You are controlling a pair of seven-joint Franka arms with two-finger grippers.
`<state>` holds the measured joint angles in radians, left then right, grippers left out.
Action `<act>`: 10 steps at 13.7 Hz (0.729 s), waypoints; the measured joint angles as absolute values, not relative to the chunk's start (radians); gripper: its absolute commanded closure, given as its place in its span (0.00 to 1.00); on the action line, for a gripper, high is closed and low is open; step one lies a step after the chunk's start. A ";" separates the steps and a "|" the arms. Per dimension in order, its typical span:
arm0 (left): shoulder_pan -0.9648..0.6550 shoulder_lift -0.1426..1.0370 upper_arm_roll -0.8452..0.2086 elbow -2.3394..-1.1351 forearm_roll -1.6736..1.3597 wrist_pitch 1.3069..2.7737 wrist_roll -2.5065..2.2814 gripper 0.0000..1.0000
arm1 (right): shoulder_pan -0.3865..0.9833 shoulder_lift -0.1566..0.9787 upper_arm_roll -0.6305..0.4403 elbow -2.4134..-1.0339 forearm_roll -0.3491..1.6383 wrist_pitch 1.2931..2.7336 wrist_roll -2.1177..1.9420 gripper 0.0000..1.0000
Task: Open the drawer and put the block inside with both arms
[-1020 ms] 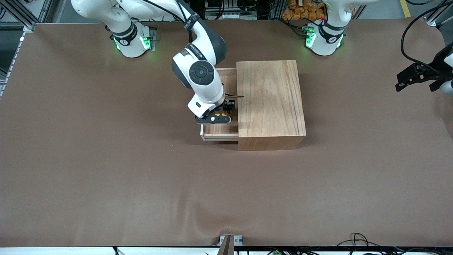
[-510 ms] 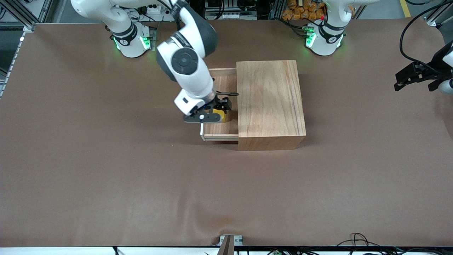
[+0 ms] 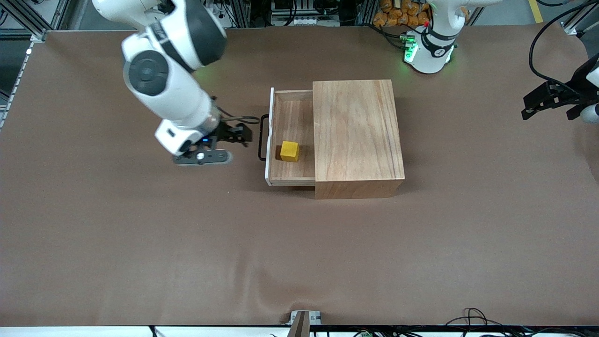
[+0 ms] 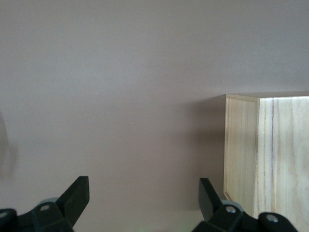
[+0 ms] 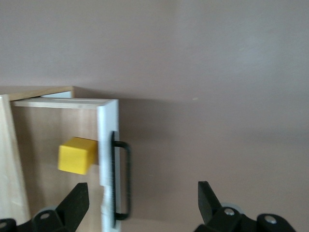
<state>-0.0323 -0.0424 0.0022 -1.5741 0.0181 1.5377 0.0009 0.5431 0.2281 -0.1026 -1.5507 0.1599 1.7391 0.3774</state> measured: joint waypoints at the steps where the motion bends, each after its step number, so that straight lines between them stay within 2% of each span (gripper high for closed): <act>1: -0.033 -0.042 0.002 -1.574 0.018 1.533 0.001 0.00 | 0.510 0.201 -0.104 -1.551 0.151 1.714 0.342 0.00; 6: -0.034 -0.042 -0.001 -1.572 0.008 1.489 0.001 0.00 | 0.284 0.091 -0.107 -1.553 0.141 1.600 0.207 0.00; 10: -0.033 -0.042 0.001 -1.572 0.000 1.487 0.001 0.00 | 0.159 0.023 -0.107 -1.553 0.124 1.508 0.120 0.00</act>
